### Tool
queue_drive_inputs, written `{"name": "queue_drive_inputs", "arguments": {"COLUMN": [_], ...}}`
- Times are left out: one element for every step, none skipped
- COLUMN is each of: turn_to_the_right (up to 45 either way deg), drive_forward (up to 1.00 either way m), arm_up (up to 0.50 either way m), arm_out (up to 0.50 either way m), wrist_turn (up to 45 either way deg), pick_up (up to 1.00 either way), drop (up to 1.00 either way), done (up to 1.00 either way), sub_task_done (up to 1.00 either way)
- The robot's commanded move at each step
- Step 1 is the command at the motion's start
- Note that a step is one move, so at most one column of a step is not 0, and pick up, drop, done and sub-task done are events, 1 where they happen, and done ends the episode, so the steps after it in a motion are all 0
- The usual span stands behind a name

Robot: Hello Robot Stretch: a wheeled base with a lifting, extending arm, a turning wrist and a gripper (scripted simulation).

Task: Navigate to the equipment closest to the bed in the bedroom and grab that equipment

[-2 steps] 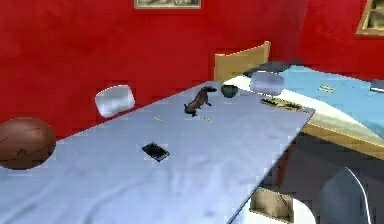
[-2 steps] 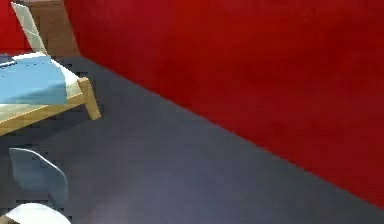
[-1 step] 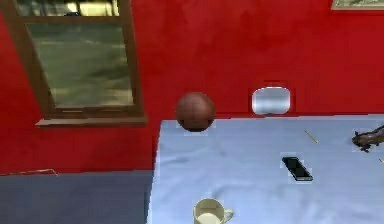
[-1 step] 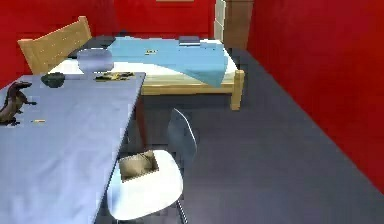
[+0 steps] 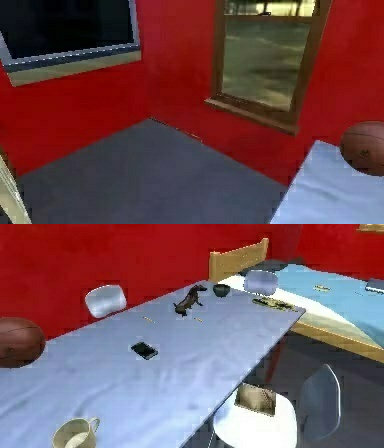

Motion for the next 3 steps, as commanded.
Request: {"name": "queue_drive_inputs", "arguments": {"turn_to_the_right": [-39.0,-9.0,0.0], "drive_forward": [0.0,0.0,0.25], "arm_up": [0.0,0.0,0.0], "arm_out": [0.0,0.0,0.0], "wrist_turn": [0.0,0.0,0.0], "pick_up": [0.0,0.0,0.0], "drop": [0.0,0.0,0.0], "done": [0.0,0.0,0.0], "sub_task_done": [0.0,0.0,0.0]}}
